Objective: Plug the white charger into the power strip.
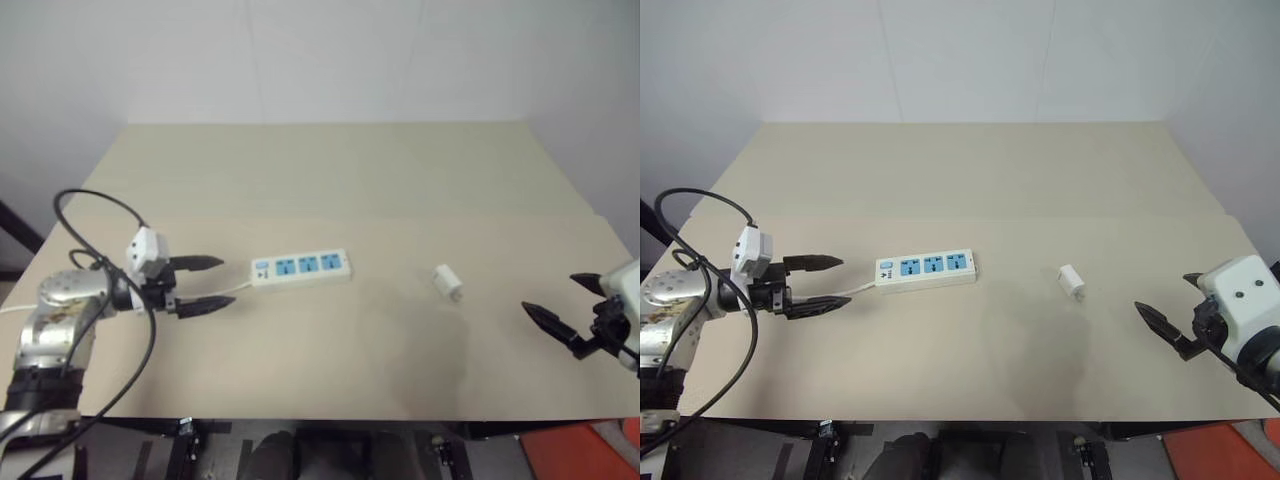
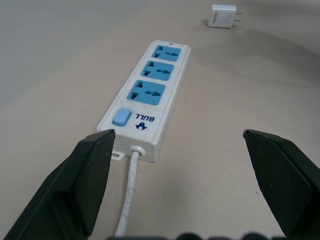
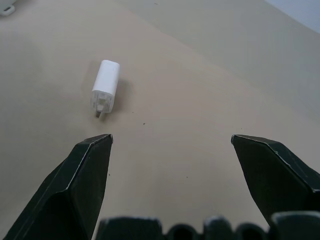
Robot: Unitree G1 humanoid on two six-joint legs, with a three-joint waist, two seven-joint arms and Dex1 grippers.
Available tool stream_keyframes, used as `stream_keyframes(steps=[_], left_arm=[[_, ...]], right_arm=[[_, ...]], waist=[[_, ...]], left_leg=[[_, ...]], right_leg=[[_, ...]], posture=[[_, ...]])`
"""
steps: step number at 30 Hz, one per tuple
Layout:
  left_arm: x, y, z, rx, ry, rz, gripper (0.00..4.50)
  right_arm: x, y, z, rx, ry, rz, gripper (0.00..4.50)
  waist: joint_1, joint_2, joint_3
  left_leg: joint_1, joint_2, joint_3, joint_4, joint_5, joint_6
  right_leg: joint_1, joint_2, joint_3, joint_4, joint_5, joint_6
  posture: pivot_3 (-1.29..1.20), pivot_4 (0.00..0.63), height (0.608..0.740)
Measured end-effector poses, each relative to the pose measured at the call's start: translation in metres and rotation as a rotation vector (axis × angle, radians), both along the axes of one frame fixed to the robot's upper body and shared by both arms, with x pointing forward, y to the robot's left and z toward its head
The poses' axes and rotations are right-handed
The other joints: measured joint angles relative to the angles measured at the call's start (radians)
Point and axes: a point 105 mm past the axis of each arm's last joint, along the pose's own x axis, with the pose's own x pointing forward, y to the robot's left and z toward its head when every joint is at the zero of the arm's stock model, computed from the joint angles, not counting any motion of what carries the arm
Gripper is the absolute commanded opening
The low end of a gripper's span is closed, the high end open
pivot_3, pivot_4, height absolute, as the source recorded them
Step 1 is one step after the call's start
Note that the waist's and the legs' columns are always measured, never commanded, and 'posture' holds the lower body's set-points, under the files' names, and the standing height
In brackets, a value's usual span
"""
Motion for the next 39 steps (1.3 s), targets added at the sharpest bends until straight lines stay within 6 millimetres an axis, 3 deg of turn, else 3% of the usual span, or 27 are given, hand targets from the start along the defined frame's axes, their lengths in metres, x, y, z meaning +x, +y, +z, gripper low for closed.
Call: stream_keyframes(steps=[6, 15, 21, 29, 39], left_arm=[[0.008, 0.002, 0.007, -0.002, -0.026, 0.002, 4.49], [0.021, 0.006, -0.001, 0.068, -0.007, -0.062, 4.49], [0.041, -0.015, 0.010, 0.131, -0.109, -0.238, 4.49], [0.059, -0.034, -0.012, 0.230, -0.102, -0.296, 4.49], [0.074, -0.045, -0.032, 0.323, -0.111, -0.212, 4.49]], right_arm=[[-0.003, 0.001, -0.002, 0.004, -0.004, -0.011, 4.50], [-0.006, 0.008, -0.002, 0.012, -0.013, -0.016, 4.50], [-0.003, 0.024, -0.004, 0.035, -0.039, 0.017, 4.50], [-0.017, 0.044, -0.015, 0.063, -0.032, 0.026, 4.50], [-0.034, 0.042, -0.016, 0.063, -0.034, -0.047, 4.50]], waist=[[0.000, 0.000, 0.000], [-0.001, 0.000, 0.000], [0.008, -0.001, 0.000], [0.003, -0.004, 0.001], [-0.005, -0.005, 0.002]], left_leg=[[0.000, 0.000, 0.000, 0.000, 0.000, 0.000], [0.000, -0.002, 0.001, 0.000, 0.000, 0.000], [0.000, -0.003, 0.001, 0.002, 0.000, 0.000], [-0.001, -0.003, 0.002, 0.002, 0.000, 0.000], [0.000, -0.002, 0.002, 0.003, 0.000, 0.000]], right_leg=[[0.000, 0.000, 0.000, 0.000, 0.000, 0.000], [0.000, 0.000, 0.000, 0.001, 0.000, 0.000], [0.000, 0.000, -0.001, 0.001, 0.000, 0.000], [-0.001, 0.000, -0.001, 0.009, -0.001, 0.002], [-0.002, 0.000, -0.001, 0.009, -0.003, 0.006]], posture=[[0.00, 0.150, 0.740], [0.00, 0.150, 0.740], [0.00, 0.150, 0.740], [0.00, 0.150, 0.740], [0.00, 0.150, 0.740]])
